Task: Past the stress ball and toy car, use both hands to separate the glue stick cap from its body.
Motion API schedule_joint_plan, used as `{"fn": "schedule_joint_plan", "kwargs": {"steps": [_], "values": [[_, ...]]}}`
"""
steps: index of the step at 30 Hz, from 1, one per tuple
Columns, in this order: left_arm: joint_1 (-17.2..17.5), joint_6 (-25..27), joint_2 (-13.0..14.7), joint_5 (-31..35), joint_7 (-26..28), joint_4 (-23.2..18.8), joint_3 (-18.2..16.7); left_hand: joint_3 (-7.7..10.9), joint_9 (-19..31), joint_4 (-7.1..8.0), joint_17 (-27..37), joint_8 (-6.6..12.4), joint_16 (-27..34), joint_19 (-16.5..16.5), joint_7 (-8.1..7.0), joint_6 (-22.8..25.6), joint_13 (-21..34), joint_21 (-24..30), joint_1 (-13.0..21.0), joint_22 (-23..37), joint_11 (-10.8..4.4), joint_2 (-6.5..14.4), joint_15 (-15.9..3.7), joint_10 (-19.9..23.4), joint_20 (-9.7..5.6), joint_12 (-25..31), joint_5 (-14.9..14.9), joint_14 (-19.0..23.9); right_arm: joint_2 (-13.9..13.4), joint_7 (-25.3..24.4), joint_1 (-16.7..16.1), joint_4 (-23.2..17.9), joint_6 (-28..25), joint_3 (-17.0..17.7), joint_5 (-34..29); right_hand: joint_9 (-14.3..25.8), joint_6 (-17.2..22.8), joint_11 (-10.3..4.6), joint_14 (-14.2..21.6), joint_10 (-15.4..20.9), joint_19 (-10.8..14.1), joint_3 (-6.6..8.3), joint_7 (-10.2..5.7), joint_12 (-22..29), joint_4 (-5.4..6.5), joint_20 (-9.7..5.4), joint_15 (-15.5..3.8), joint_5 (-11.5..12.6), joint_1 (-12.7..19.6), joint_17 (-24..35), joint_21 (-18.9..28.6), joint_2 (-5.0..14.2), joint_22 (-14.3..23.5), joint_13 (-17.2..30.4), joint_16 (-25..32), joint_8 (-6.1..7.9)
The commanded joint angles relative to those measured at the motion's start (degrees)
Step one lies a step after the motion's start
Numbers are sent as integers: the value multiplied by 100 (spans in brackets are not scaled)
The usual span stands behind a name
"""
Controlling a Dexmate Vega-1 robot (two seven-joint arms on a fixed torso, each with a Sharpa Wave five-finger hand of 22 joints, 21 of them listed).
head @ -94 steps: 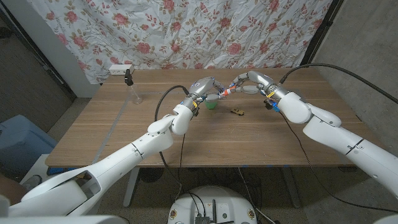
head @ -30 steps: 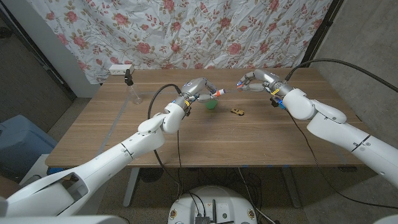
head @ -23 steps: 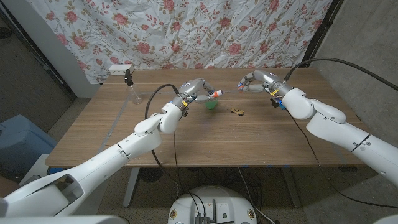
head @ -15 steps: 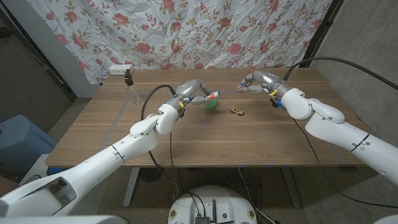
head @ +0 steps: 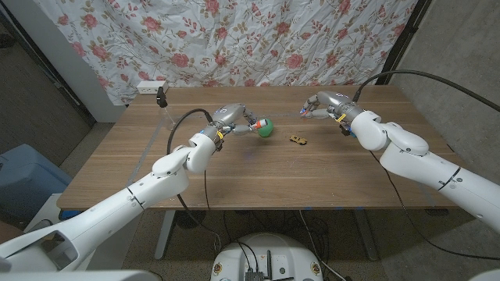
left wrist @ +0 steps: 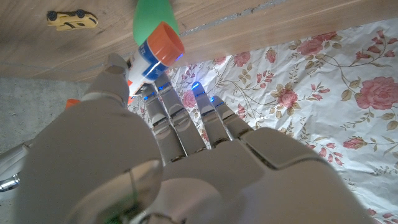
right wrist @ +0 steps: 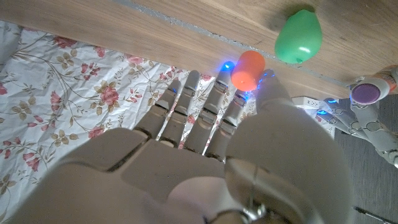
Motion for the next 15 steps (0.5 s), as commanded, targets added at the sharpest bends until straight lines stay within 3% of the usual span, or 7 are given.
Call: {"fn": "schedule_joint_plan", "kwargs": {"steps": [1,15], "values": [[169,154,180,110,-150,-164,-88,66,12,31,1,29,-29,-37,54,594,21,-10,24,23,-150,176,-784,146,13,21,38,0,-30,375,175,-53,-323,-287,-588,20,0,-27,-3,-17,76,-29,14,-41,0,3,-792,1,-51,17,35,21,18,15,11,-27],[212,132,282,267,-224,-117,-63,78,11,33,-1,32,-38,-45,30,600,21,-7,12,23,-150,181,-789,136,9,19,40,-25,-88,753,125,-291,-623,-443,-1148,16,11,-24,-18,-26,86,-37,15,-68,-3,3,-808,8,-73,8,29,37,19,28,-25,-42]]}}
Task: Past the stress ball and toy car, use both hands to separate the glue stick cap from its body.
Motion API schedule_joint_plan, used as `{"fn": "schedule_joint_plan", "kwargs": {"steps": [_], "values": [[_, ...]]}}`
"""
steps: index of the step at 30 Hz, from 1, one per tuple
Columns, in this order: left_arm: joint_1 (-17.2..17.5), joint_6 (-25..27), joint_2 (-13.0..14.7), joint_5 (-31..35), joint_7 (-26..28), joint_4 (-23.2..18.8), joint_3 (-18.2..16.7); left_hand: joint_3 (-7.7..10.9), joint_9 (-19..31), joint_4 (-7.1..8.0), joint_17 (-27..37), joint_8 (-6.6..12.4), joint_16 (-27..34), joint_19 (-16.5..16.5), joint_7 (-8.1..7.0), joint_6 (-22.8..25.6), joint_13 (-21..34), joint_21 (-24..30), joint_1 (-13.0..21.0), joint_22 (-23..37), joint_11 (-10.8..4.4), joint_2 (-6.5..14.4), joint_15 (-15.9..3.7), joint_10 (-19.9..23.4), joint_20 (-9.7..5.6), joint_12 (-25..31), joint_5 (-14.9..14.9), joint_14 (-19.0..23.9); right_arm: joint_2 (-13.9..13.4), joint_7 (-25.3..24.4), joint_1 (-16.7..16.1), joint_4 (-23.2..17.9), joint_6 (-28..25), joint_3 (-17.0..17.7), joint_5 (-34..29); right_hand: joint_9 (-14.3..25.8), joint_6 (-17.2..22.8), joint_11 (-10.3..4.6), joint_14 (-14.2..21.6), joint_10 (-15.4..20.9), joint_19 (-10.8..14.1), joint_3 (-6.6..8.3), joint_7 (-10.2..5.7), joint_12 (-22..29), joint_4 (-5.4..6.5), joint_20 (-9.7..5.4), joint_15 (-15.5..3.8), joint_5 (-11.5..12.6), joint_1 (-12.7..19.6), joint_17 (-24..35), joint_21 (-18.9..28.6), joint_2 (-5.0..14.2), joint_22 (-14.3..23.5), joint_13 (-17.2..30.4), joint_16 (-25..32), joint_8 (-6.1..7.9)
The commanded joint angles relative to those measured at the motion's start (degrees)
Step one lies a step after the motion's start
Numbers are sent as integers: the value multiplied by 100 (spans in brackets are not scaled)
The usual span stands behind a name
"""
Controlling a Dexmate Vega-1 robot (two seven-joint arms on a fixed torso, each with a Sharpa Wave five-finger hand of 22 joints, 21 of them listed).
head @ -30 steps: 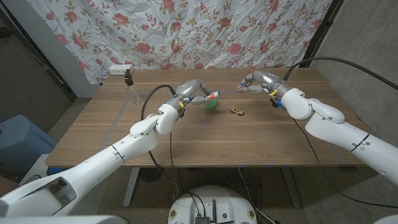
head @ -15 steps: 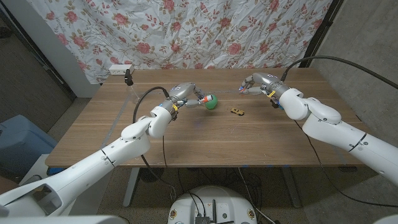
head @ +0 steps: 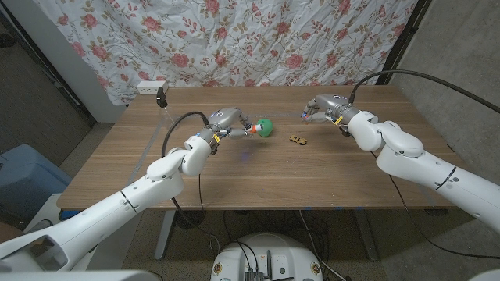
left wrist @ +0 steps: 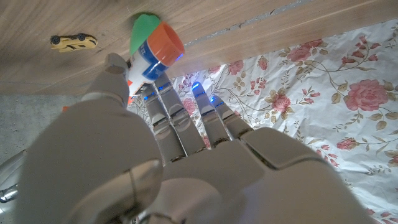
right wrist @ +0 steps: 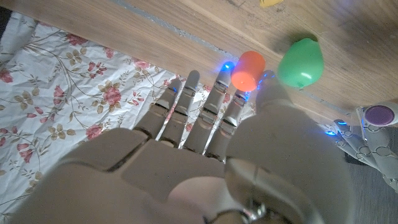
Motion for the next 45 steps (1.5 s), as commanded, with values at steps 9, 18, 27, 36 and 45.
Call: {"fn": "schedule_joint_plan", "kwargs": {"steps": [9,18,27,36,45], "values": [[102,50,150,261,-78,19,-1,89,11,39,-2,23,-11,-27,23,577,20,-4,-4,23,-150,190,-790,128,-10,20,42,-33,23,575,18,-286,-298,-305,-920,21,4,-27,-34,-48,30,-25,15,-52,6,-56,-813,8,-30,8,20,0,20,23,-40,-17],[154,83,153,324,-71,47,8,94,10,36,-1,20,-11,-28,22,565,19,-2,-10,23,-150,190,-794,117,-11,18,43,-41,134,821,44,-284,-252,-396,-1186,19,-12,-28,-54,-57,34,-29,14,-67,-3,-65,-818,8,-25,12,21,7,20,27,-49,-33],[133,59,141,409,-99,103,78,94,10,34,-1,21,-10,-33,19,565,19,-1,-19,22,-150,184,-789,105,-14,16,42,-48,212,1013,61,-259,-185,-494,-1535,19,-21,-28,-46,-61,49,-31,15,-80,4,-67,-814,8,-35,21,25,34,21,33,-44,-46],[99,-8,182,517,-181,126,127,82,11,20,-14,9,-41,-63,13,530,19,-9,-31,22,-149,138,-779,82,-18,12,37,-128,303,1172,39,-253,-99,-507,-1703,18,-26,-25,-35,-69,70,-34,16,-93,-2,-71,-823,5,-35,25,30,41,21,38,-47,-56],[100,-3,133,604,-194,169,176,71,12,29,-11,1,-40,-82,3,505,18,-12,-47,21,-149,139,-762,61,-26,8,35,-161,435,1293,20,-195,19,-605,-1943,18,-46,-23,-33,-83,69,-40,16,-106,-4,-74,-826,3,-45,24,27,43,21,43,-57,-71]]}}
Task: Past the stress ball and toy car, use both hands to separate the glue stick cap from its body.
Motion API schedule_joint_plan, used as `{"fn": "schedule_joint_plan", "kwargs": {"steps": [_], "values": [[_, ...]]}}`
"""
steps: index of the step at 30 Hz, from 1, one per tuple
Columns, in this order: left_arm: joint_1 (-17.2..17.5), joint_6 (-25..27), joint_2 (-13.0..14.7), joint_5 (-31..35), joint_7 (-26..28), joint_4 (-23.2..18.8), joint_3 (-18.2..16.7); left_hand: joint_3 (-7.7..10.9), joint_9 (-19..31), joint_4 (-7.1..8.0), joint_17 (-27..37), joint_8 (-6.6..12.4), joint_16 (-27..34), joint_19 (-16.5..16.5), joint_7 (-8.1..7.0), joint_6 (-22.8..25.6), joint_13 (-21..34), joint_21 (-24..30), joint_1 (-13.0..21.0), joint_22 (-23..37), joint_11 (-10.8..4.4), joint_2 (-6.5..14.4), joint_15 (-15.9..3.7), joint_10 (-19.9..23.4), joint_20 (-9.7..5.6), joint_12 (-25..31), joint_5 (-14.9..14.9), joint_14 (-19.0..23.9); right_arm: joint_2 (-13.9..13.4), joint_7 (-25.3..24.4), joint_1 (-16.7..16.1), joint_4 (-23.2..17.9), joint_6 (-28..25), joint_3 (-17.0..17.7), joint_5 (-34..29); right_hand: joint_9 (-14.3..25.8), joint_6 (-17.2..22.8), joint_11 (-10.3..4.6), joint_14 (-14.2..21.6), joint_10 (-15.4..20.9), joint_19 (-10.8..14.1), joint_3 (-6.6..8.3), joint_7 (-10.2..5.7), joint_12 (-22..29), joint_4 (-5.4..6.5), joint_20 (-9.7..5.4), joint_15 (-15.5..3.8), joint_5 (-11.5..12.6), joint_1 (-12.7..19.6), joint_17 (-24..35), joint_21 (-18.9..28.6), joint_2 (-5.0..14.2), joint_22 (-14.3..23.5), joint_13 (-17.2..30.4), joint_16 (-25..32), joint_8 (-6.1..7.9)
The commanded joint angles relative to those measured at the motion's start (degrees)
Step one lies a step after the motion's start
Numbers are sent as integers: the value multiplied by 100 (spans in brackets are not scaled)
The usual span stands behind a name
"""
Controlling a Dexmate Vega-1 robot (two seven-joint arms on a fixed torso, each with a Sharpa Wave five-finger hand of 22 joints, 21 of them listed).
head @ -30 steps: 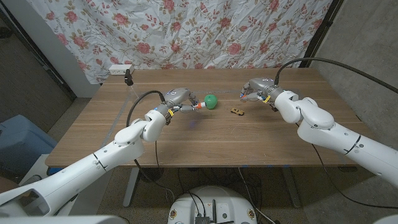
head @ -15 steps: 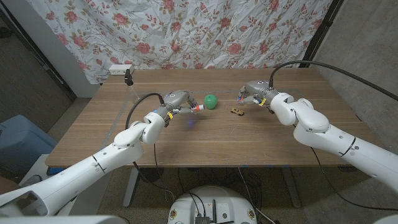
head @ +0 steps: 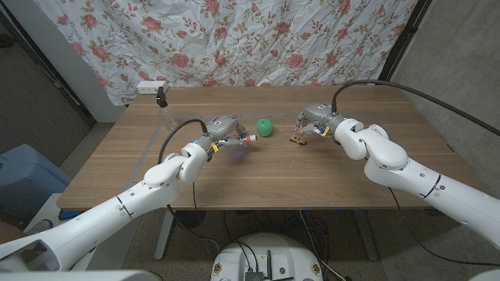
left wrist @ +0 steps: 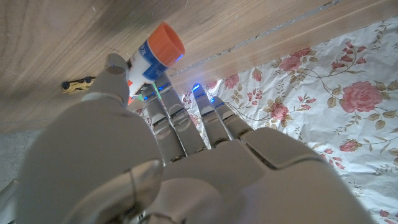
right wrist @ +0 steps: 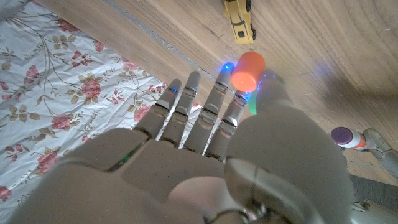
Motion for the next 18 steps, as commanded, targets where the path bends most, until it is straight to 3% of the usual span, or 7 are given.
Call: {"fn": "schedule_joint_plan", "kwargs": {"steps": [1,18], "values": [[-13,-18,-32,107,-46,60,74,71,12,30,19,54,4,-32,4,503,20,-12,-48,21,-118,141,-782,91,-13,27,18,-16,166,243,-15,62,161,-126,-427,21,-28,-15,-5,-33,0,-15,-6,-22,15,0,-802,3,0,26,27,4,22,21,-13,-8],[13,45,-37,310,-82,65,140,80,13,46,18,43,14,-35,5,462,20,-6,-84,20,-119,158,-775,48,1,22,20,-23,432,331,-103,254,177,-288,-791,20,-52,-16,-7,-39,-13,-30,-6,-33,-2,9,-801,4,-2,28,18,-14,22,42,-29,-32]]}}
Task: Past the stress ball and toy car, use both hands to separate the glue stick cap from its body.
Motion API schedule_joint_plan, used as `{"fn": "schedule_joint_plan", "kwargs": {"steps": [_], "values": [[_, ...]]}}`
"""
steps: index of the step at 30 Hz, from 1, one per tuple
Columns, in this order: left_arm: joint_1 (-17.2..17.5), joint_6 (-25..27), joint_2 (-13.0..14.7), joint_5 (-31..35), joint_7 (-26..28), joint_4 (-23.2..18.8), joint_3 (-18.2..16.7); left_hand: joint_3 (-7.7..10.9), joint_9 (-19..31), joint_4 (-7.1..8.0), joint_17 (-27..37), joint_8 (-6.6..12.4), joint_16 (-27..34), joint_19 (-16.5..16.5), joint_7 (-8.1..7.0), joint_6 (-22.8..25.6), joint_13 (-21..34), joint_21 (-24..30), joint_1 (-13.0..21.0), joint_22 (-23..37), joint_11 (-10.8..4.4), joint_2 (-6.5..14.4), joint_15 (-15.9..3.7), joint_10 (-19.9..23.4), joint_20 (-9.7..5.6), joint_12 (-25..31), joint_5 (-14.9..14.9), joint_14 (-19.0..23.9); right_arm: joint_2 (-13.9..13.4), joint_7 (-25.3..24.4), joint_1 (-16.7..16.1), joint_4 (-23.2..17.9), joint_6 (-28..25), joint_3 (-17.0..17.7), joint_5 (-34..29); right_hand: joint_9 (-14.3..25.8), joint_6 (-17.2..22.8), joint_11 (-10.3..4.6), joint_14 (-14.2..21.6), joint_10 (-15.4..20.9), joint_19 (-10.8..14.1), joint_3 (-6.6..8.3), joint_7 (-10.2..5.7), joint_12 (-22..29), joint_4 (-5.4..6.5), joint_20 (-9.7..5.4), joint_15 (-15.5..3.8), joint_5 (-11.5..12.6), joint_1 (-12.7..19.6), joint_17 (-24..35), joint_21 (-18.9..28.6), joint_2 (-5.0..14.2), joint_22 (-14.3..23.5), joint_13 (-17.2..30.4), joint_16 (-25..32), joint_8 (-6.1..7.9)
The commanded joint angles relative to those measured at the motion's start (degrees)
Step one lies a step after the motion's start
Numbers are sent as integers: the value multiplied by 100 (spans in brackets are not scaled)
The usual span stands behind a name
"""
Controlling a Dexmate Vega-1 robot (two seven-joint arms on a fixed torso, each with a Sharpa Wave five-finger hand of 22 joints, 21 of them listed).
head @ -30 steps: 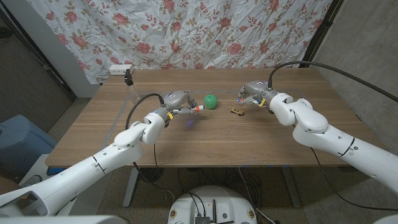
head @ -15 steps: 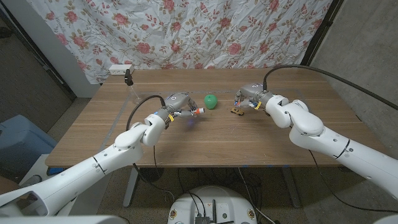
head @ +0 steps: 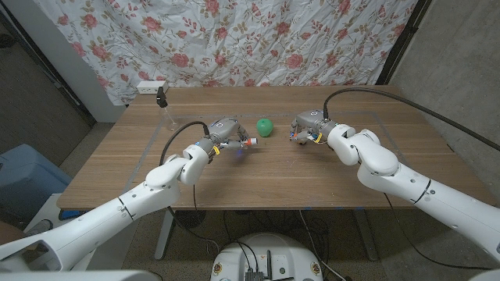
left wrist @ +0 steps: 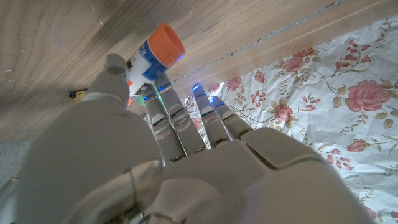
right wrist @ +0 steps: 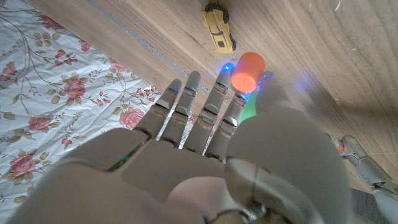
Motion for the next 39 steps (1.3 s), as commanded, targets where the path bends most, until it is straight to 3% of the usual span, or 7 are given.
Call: {"fn": "schedule_joint_plan", "kwargs": {"steps": [1,39], "values": [[32,98,-40,138,-30,9,49,81,13,48,18,24,15,-36,8,464,15,-6,-87,20,-89,161,-775,76,1,23,38,-20,186,113,-40,156,27,-141,-325,22,-23,-5,-7,13,-14,-29,5,-33,-3,9,-804,5,-1,29,18,-12,22,13,-30,-33],[-108,233,-106,218,-342,202,218,97,4,47,9,-33,4,-134,-35,276,8,-21,-229,20,-87,80,-756,-116,68,-6,36,-43,554,151,27,602,-33,-370,-700,71,-129,2,-62,-113,-59,-80,4,-123,-34,1,-793,27,-16,19,7,-124,22,37,-117,-76]]}}
